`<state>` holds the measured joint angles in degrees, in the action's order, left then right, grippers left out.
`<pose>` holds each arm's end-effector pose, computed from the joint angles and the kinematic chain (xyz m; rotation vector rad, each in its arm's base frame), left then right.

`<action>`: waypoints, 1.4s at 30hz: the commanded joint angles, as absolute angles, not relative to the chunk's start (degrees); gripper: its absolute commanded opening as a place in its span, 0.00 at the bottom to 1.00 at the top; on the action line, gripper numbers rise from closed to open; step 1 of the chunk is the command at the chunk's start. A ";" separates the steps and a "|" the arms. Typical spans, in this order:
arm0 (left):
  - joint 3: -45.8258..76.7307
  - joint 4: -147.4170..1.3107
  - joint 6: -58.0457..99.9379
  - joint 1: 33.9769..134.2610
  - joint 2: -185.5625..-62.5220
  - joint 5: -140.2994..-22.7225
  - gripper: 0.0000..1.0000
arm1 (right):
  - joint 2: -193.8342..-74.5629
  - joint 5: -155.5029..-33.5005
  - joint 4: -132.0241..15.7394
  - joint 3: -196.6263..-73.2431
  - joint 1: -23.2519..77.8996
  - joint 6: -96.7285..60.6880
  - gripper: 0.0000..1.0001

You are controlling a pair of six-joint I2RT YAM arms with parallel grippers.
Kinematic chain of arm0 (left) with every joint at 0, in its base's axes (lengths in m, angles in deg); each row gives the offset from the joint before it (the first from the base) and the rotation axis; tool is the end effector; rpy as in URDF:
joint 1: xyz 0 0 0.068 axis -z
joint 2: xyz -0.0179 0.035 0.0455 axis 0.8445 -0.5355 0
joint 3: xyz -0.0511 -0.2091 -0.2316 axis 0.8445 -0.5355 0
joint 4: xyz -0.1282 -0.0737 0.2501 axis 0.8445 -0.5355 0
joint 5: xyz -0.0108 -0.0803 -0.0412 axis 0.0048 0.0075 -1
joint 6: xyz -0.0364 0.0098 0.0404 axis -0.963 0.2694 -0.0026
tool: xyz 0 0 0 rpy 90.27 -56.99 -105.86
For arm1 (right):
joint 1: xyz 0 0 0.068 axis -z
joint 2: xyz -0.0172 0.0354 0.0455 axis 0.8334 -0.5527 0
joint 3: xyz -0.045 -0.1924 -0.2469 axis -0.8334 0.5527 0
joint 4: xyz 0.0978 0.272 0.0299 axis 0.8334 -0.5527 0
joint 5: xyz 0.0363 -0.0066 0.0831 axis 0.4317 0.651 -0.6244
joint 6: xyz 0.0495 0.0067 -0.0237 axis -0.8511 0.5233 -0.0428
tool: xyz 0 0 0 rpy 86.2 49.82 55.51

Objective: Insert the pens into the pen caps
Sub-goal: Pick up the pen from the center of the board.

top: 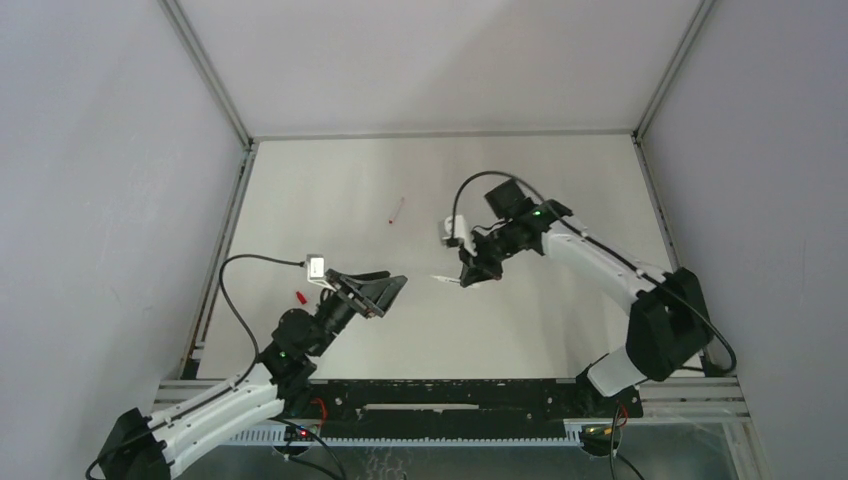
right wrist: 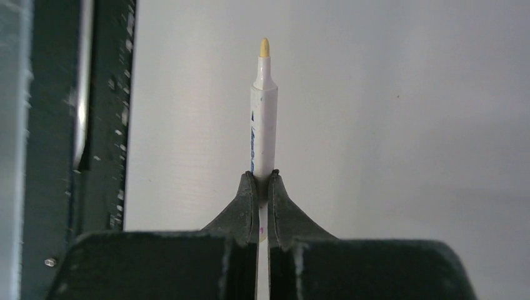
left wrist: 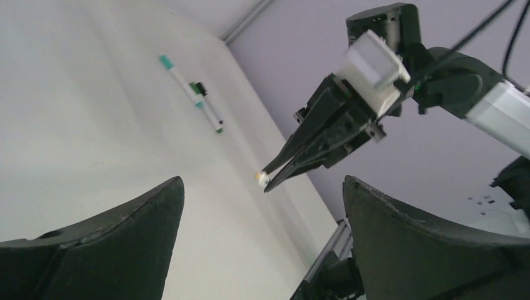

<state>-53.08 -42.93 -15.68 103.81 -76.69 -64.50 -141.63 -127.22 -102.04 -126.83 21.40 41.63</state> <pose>0.0966 -0.0926 0.2144 -0.1635 1.5505 -1.2256 0.2591 0.2115 0.2858 -1.8774 1.6606 0.8233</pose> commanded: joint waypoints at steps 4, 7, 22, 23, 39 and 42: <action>-50.74 -21.64 -14.87 104.86 -87.20 -70.72 0.95 | -132.08 -151.42 -98.62 -122.91 30.43 31.68 0.00; -48.06 -18.18 -12.66 107.68 -92.23 -69.00 0.91 | -129.94 -158.01 -95.39 -121.44 34.80 26.95 0.00; -34.04 -7.87 -10.16 113.86 -117.30 -67.57 0.74 | -128.26 -165.90 -89.54 -118.54 37.99 19.21 0.00; -33.83 -6.93 -10.49 113.87 -118.37 -67.44 0.73 | -128.34 -166.02 -89.50 -118.54 37.99 19.19 0.00; -30.21 -1.00 -12.34 114.13 -125.96 -68.38 0.46 | -129.23 -165.81 -87.47 -117.92 37.29 16.80 0.00; -29.68 -0.59 -12.71 114.16 -126.83 -68.97 0.32 | -129.21 -165.76 -87.15 -117.92 37.27 16.16 0.00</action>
<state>-32.97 -3.50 -12.66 113.87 -125.71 -68.52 -129.19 -164.27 -88.88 -118.06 37.56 17.53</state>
